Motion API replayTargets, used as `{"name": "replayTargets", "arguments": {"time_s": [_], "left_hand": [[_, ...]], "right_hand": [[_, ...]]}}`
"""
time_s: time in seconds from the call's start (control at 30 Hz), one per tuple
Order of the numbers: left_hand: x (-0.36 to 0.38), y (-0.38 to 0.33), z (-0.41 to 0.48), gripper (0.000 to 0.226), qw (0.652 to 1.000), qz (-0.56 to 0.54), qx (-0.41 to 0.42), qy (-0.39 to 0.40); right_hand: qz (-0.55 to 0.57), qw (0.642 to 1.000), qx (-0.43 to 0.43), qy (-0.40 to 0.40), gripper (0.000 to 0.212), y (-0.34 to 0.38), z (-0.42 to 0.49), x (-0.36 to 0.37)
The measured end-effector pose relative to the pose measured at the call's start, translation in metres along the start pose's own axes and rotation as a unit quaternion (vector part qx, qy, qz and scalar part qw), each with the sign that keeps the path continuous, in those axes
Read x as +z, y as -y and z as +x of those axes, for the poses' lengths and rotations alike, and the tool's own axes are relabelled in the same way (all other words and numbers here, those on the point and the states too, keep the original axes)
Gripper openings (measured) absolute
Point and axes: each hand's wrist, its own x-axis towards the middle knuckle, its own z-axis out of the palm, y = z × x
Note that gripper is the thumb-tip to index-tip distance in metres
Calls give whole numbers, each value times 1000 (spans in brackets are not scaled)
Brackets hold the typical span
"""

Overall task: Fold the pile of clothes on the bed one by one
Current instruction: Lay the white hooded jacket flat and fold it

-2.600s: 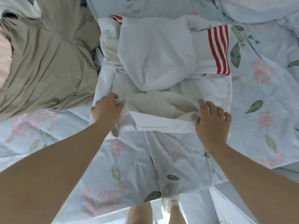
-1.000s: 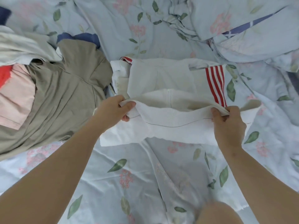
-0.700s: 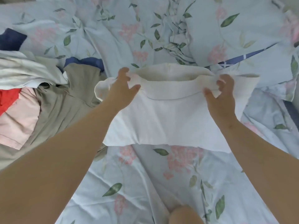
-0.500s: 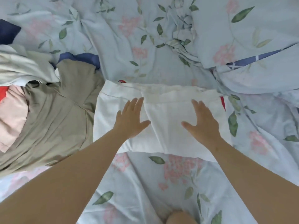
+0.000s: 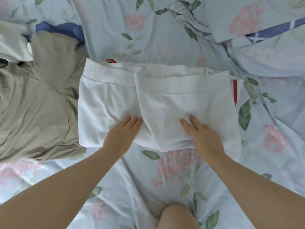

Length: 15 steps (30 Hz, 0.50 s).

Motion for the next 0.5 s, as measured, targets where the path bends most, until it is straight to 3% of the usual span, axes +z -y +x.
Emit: {"name": "replayTargets", "arguments": {"time_s": [0.1,0.17,0.27,0.37,0.43,0.5], "left_hand": [[-26,-4,1,63,993,-85,-46,71],[-40,-6,2,57,980,-99,-73,155],[-58,-11,-2,57,963,-103,-47,244],[-69,-22,-18,57,938,-88,-4,335],[-68,-26,-29,56,914,-124,18,385],[-63,-26,-37,66,877,-240,-29,416]], "right_hand": [[21,998,-7,64,70,-7,-4,-18],[47,997,-1,55,67,-7,-12,-27],[85,992,7,92,64,-6,-34,-32],[149,973,-6,176,62,-5,-62,-31],[227,950,50,208,62,-8,-81,-28],[289,930,179,142,61,-12,-97,-22]]}}
